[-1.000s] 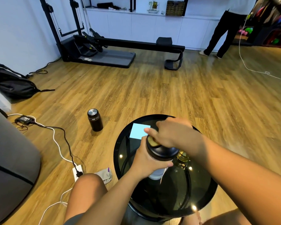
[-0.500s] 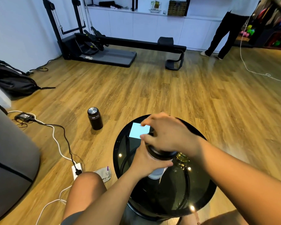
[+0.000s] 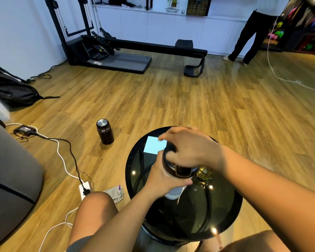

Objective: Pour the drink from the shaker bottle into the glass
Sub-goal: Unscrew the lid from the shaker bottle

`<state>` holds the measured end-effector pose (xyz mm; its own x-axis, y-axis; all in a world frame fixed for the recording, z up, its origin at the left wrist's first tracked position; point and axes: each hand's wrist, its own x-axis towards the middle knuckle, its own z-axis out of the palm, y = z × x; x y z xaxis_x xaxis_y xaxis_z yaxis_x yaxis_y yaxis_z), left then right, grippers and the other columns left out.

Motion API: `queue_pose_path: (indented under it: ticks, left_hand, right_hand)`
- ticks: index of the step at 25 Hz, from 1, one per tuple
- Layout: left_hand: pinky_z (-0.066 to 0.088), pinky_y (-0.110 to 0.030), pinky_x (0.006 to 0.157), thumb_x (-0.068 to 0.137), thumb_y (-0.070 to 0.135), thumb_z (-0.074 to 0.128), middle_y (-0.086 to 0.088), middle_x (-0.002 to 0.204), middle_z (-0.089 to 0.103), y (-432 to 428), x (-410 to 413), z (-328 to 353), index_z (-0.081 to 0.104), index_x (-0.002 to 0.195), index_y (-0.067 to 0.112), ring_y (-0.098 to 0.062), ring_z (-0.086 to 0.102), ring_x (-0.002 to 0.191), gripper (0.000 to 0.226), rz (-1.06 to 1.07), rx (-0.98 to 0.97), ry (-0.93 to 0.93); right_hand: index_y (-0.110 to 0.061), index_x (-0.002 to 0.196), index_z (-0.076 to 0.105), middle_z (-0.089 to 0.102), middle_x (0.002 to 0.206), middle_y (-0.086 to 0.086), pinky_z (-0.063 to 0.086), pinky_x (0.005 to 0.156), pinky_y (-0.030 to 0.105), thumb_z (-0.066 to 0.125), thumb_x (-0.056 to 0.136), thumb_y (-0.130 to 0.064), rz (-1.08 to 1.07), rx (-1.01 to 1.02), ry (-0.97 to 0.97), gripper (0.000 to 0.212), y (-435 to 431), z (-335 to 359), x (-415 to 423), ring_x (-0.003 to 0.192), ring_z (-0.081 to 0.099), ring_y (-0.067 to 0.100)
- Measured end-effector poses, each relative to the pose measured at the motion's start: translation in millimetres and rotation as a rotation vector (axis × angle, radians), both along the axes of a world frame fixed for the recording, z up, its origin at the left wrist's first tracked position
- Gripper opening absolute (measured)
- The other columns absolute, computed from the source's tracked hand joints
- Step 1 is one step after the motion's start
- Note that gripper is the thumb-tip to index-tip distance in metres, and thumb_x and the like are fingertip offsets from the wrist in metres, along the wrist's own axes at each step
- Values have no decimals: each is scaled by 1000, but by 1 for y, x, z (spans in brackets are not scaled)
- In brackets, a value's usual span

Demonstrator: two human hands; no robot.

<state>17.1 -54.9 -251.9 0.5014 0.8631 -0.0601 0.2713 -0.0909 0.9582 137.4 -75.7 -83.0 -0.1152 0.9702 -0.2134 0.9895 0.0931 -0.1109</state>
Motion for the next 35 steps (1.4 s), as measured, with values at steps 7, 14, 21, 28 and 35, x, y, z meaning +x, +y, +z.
queue_pose_path:
  ticks: [7, 14, 21, 28, 35]
  left_hand:
    - [55, -11, 82, 49, 40, 101, 23, 113, 72, 0, 0, 1, 40, 109, 68, 9, 69, 107, 90, 14, 6, -31]
    - [56, -15, 93, 50, 36, 102, 18, 115, 73, -2, -1, 4, 43, 126, 49, 11, 68, 110, 97, -10, -20, -40]
    - [54, -13, 88, 55, 26, 104, 13, 121, 70, -2, 0, 4, 44, 124, 44, -1, 68, 114, 94, 14, -15, -23]
    - [56, -23, 98, 58, 27, 101, 20, 120, 73, -1, 0, 2, 60, 132, 21, 2, 68, 116, 85, -43, -5, -43]
    - [58, -21, 94, 47, 45, 100, 13, 118, 75, -1, 0, -1, 51, 128, 39, 4, 70, 110, 95, 0, -55, -44]
  right_hand:
    - [-41, 149, 32, 61, 122, 3, 49, 90, 41, 58, 86, -42, -9, -110, 8, 68, 4, -7, 4, 111, 58, 26]
    - [-43, 147, 34, 58, 136, -4, 37, 108, 46, 55, 78, -64, -24, -59, 228, 75, 1, -5, 2, 127, 53, 22]
    - [-33, 144, 41, 51, 137, 11, 44, 82, 38, 48, 84, -61, -298, -327, 27, 66, 14, -2, 3, 111, 54, 31]
    - [-40, 109, 66, 63, 120, -6, 32, 107, 50, 56, 78, -50, 124, -100, 72, 35, -8, -12, -15, 121, 49, 21]
    - [-25, 149, 40, 55, 142, 11, 44, 93, 47, 11, 84, -84, -313, -258, -278, 92, 2, -5, -16, 128, 52, 34]
